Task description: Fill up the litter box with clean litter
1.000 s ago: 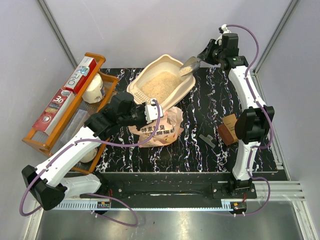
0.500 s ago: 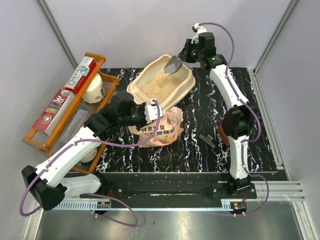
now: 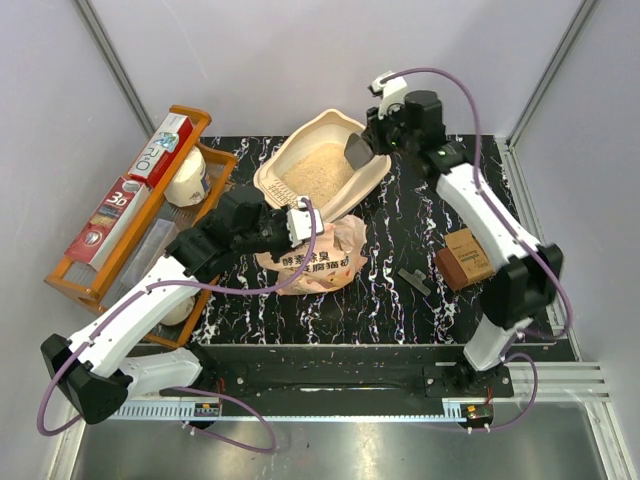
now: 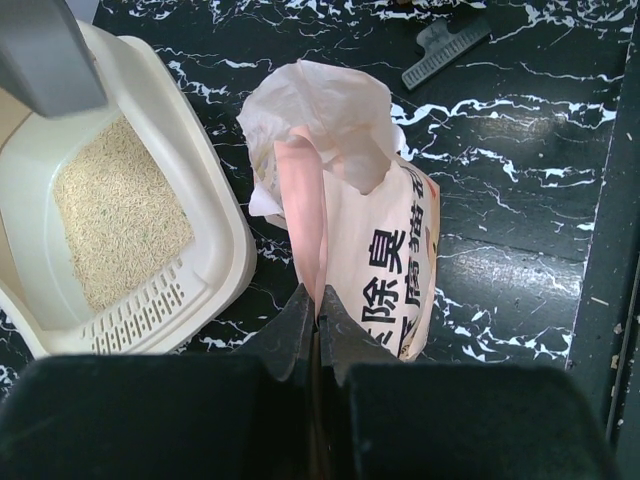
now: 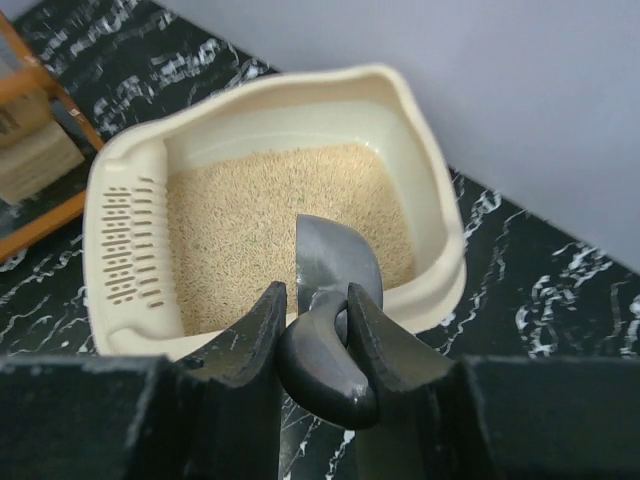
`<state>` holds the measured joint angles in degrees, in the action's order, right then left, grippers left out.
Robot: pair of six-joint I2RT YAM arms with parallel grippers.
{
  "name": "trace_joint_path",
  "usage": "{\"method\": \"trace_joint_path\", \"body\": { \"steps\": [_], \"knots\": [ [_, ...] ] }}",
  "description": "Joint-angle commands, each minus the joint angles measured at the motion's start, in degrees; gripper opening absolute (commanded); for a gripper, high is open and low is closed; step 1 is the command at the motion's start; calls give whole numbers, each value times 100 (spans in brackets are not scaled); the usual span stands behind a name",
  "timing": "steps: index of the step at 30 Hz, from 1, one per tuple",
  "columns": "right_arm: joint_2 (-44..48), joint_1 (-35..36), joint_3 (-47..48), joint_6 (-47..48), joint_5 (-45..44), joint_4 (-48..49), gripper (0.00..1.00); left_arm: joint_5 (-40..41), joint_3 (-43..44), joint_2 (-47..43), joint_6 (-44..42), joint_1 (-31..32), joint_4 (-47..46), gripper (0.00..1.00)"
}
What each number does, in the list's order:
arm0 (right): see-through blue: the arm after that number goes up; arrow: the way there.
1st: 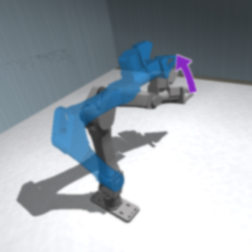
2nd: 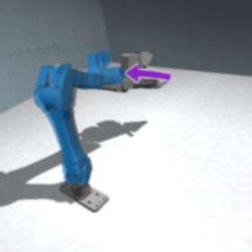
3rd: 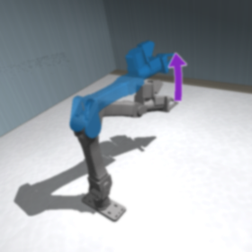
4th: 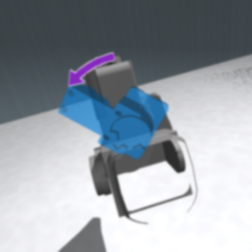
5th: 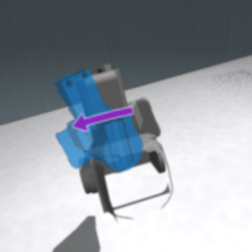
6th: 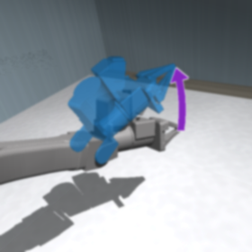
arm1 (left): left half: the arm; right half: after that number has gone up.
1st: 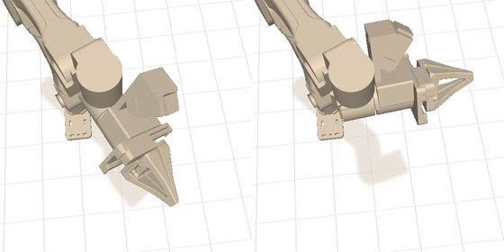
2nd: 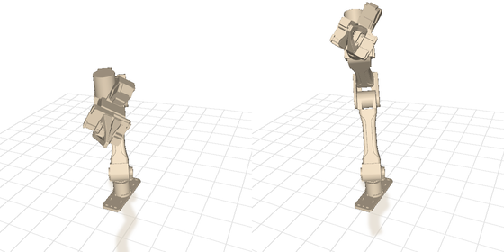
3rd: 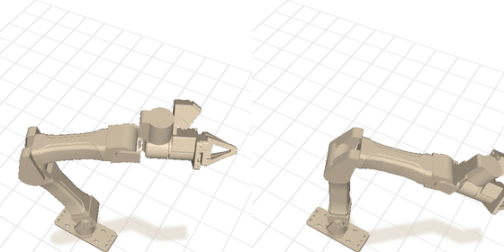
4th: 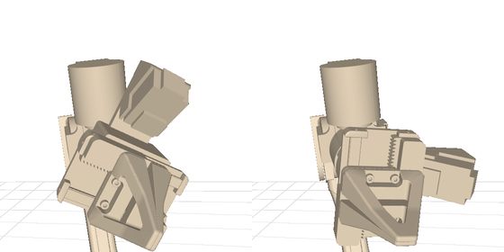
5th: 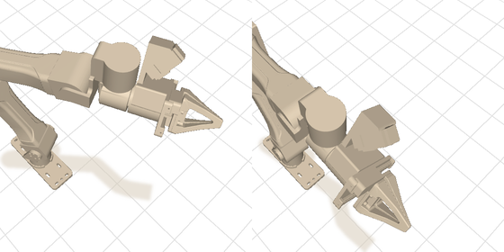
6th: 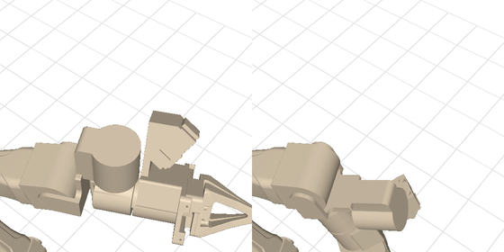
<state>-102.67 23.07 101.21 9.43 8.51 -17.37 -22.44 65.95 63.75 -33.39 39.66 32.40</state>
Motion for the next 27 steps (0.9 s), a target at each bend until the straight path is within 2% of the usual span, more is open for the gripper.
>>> {"method": "trace_joint_path", "body": {
  "steps": [1,5,8,11,21,25,27],
  "knots": [
    [1406,-31,-250,174,395,340,0,-156,14,-126,324,-55,-480,0],
    [2232,-31,-488,172,1763,-615,0,-86,49,-64,561,-107,-621,0],
    [2532,-31,-549,234,2468,-1336,0,-42,93,-11,684,-125,-718,0],
    [2673,-31,-611,304,2681,-1891,0,-33,93,32,746,-143,-770,0],
    [2999,-31,-1050,814,3051,-2737,0,-42,146,41,939,-213,-841,0],
    [2675,-22,-1270,1148,3445,-2728,0,-156,172,41,983,-213,-850,0],
    [2316,57,-1183,975,3534,-2746,0,-200,207,24,1001,-213,-850,0]
  ]
}}
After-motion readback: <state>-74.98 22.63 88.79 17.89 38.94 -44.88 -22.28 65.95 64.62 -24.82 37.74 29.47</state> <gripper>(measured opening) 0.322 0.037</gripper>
